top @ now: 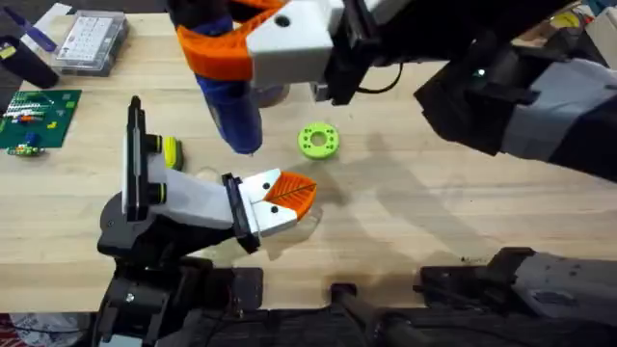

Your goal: Pick up the gripper from the table and insert it into the empty holder that is missing its gripper. Then pick up a screw, insert it into the mounting hole, and use the screwdriver to tighten it. Finally, clean up the table by picking up the vegetable and placing it into the bucket.

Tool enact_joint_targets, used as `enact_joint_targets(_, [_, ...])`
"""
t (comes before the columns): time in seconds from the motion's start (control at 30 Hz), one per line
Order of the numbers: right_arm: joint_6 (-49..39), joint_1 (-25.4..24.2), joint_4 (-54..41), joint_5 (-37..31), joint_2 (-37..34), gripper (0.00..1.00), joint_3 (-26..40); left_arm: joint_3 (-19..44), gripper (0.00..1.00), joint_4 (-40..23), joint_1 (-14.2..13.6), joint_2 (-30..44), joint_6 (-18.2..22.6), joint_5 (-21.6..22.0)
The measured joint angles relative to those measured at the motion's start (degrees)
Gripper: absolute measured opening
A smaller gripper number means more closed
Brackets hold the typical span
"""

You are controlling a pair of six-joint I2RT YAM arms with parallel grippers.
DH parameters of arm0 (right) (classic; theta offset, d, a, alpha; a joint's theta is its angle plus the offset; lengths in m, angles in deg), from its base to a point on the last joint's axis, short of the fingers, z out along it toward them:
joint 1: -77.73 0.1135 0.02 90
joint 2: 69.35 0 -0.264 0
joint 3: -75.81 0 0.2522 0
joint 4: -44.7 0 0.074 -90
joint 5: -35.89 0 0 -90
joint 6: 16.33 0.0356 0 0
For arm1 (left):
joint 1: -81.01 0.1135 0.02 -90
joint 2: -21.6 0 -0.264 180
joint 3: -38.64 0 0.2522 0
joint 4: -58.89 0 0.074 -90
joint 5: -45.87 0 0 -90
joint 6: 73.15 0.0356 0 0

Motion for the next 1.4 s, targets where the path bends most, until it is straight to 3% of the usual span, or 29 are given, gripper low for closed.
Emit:
enact_joint_targets(0.2, [-6.43,-1.69,-11.99,-0.09,0.00,0.027,1.20,0.00,0.016,0.00,0.00,0.00,0.00,0.00])
enact_joint_targets(0.33, [-14.44,-3.52,-26.03,-0.76,-0.11,0.027,4.61,0.00,0.016,0.00,0.00,0.00,0.00,0.02])
enact_joint_targets(0.6, [-32.18,-4.76,-45.06,-10.29,-0.11,0.027,10.10,0.00,0.016,0.00,0.00,0.00,0.00,0.02])
enact_joint_targets(1.03, [-65.47,-5.59,-56.11,-39.14,-0.70,0.027,10.58,0.00,0.016,0.00,0.00,0.00,0.00,0.02])
enact_joint_targets(1.4, [-86.36,-15.80,-55.77,-46.92,-10.63,0.026,10.82,0.00,0.016,0.00,0.00,0.00,0.00,0.00])
